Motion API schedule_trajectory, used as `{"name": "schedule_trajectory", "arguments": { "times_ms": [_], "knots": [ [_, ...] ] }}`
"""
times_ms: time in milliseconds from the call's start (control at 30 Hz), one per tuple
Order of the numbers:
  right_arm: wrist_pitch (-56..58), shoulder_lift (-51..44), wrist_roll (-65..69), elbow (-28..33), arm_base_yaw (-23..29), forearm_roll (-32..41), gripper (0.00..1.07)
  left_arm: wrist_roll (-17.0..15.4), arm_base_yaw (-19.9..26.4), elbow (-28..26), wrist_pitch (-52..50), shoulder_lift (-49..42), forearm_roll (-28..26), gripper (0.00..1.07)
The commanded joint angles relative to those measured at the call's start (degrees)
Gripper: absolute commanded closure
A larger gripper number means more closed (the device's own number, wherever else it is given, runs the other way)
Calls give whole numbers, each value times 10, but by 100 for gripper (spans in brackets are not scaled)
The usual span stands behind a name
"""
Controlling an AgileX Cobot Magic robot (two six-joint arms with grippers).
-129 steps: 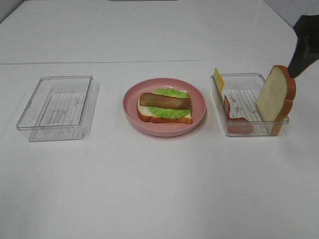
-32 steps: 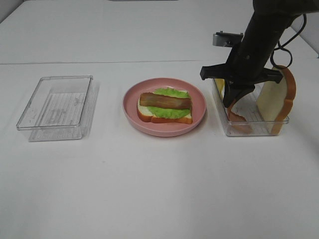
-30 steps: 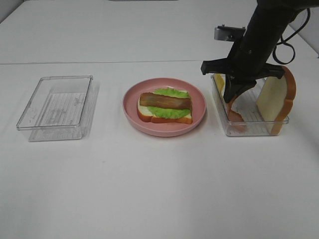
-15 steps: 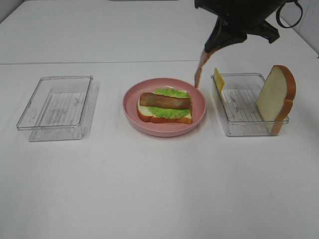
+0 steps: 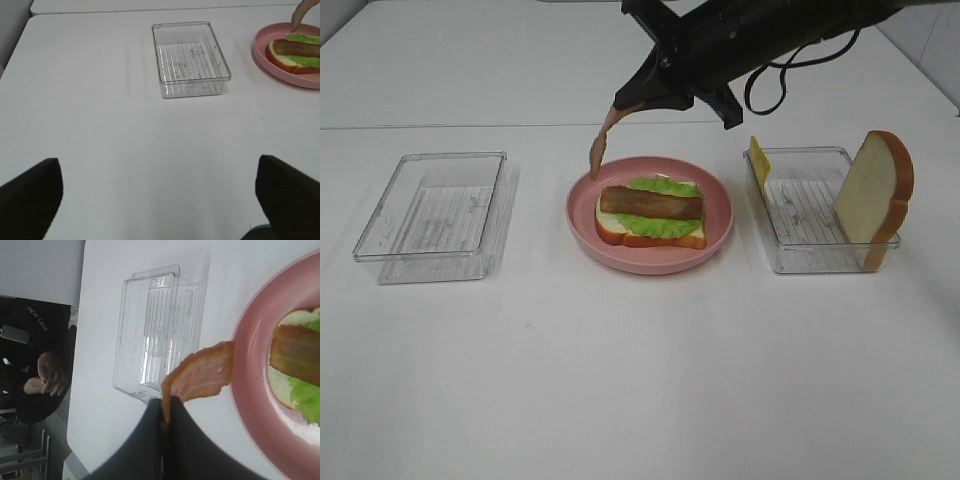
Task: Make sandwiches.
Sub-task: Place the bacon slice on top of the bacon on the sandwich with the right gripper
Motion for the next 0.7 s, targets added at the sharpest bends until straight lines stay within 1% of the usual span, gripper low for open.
{"name": "schedule_trajectory", "arguments": {
  "times_ms": [33, 267, 400, 700],
  "knots": [
    [-18, 28, -21, -1, 5, 20, 107, -5, -4, 0, -3, -9, 1, 7],
    [-28, 64, -22, -1, 5, 29, 107, -5, -4, 0, -3, -9, 1, 7],
    [-13, 74, -52, -1, 6, 74, 107, -5, -4, 0, -3, -9, 1, 7],
    [-19, 81, -68, -1, 25, 78, 107, -5, -4, 0, -3, -9, 1, 7]
  ]
}}
